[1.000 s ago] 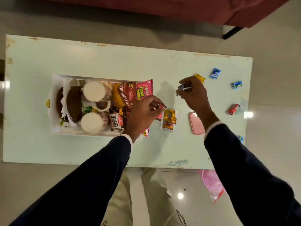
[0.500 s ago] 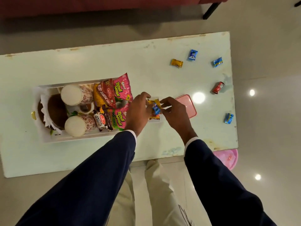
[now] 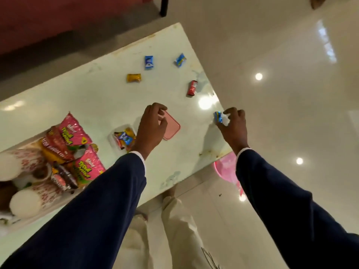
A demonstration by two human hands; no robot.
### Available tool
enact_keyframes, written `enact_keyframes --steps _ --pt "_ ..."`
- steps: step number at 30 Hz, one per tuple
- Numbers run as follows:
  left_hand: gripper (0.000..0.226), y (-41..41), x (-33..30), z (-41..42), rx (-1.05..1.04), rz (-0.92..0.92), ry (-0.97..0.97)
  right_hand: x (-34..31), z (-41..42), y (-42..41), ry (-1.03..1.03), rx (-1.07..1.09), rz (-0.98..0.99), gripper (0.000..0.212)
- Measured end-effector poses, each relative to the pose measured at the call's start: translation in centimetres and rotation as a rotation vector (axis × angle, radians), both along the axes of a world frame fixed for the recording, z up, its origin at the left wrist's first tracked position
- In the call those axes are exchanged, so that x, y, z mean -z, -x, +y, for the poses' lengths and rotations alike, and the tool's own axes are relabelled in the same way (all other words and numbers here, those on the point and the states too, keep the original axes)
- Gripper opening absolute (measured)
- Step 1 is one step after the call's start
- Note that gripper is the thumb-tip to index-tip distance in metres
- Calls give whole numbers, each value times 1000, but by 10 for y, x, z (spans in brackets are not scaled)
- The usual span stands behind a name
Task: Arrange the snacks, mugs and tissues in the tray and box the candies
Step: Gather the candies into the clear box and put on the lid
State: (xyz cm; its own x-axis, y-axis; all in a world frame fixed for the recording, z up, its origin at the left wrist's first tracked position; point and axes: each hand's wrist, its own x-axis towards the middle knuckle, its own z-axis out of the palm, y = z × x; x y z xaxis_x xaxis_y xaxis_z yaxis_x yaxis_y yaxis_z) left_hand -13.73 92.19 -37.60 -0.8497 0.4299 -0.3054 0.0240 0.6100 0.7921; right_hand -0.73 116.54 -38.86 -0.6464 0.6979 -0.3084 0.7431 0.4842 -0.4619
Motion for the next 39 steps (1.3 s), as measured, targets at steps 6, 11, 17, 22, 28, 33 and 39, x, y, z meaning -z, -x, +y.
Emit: enact_keyframes --steps 6,11,17,22,28,33,39 --pt "33 15 23 54 204 -81 77 31 18 1 147 -42 50 40" --pt "45 34 38 92 192 -18 143 45 6 1 52 -285 28 14" --pt "53 54 52 130 123 5 202 36 -1 -2 862 328 241 11" --pt "40 65 58 147 404 150 262 33 -3 -13 927 360 269 27" --pt "25 64 46 124 570 135 301 23 -15 -2 885 316 248 26" --pt "20 46 1 53 320 78 134 5 -50 26 897 152 193 18" --pt "25 30 -31 -72 -26 32 148 -12 -133 62 934 -148 90 26"
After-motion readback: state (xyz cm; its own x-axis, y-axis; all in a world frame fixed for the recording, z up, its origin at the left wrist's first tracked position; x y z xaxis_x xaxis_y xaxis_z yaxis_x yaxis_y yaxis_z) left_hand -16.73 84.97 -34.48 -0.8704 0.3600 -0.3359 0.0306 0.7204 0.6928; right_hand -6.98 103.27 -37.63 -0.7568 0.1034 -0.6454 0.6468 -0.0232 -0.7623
